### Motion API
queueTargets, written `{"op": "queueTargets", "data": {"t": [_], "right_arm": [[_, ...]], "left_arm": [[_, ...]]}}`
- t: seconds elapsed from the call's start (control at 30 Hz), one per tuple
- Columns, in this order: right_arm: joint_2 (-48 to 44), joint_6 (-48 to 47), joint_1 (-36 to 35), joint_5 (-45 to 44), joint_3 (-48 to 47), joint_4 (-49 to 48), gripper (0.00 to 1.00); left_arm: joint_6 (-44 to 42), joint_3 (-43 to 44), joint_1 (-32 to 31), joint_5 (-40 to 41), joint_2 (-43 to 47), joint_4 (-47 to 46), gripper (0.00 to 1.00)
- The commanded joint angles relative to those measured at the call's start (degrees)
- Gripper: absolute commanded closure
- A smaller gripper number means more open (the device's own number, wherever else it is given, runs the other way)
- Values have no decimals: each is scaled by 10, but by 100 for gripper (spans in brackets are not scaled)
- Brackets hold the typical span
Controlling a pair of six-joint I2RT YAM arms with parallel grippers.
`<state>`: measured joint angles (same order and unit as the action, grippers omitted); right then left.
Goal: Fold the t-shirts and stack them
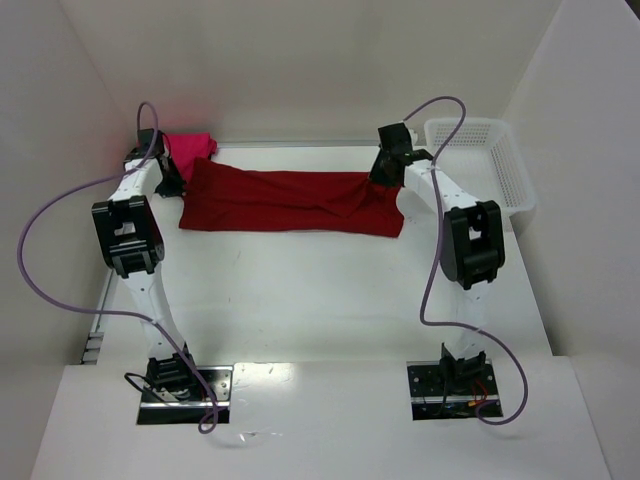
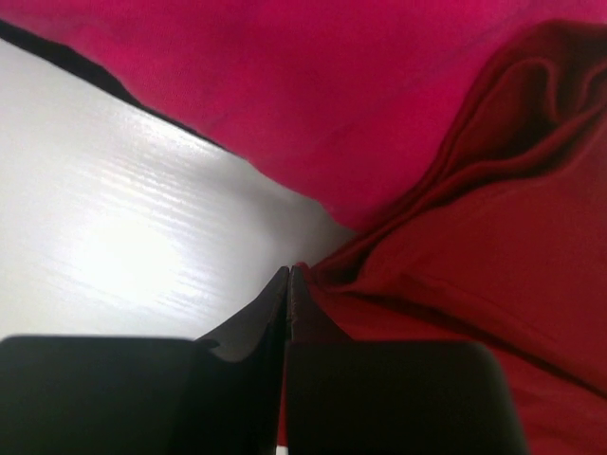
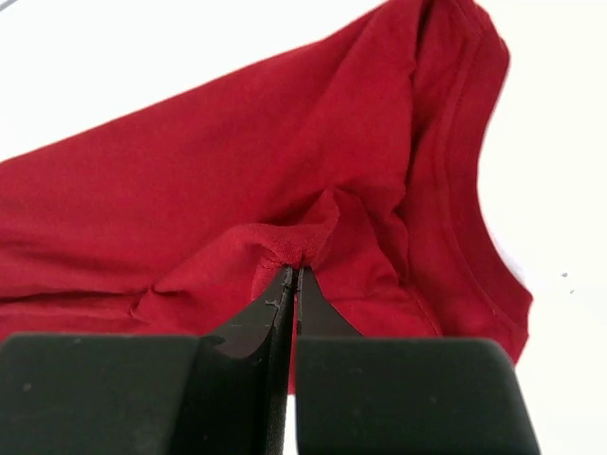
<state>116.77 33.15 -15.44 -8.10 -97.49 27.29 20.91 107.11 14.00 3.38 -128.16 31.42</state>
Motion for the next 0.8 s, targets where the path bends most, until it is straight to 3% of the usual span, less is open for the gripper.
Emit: {"op": "queueTargets", "data": {"t": [0.0,0.47,0.57,0.63,0.77], "right_arm": [[18,-11,2,-2,-46,-25,100],[91,-16,8,-7,-133,-20,100],[91,-16,8,-2,-139,-20,100],[96,-16,8,4,-139,-20,100],[115,-16,8,18,-150,-25,100]], "left_arm": [[-10,37,2,8,-9,-10,100],[-10,97,2,-12,-36,-10,99],[-4,97,2,-12,-41,-5,84],[-4,97,2,-12,-41,-5,62],[-4,83,2,1,-18,-5,45]]}}
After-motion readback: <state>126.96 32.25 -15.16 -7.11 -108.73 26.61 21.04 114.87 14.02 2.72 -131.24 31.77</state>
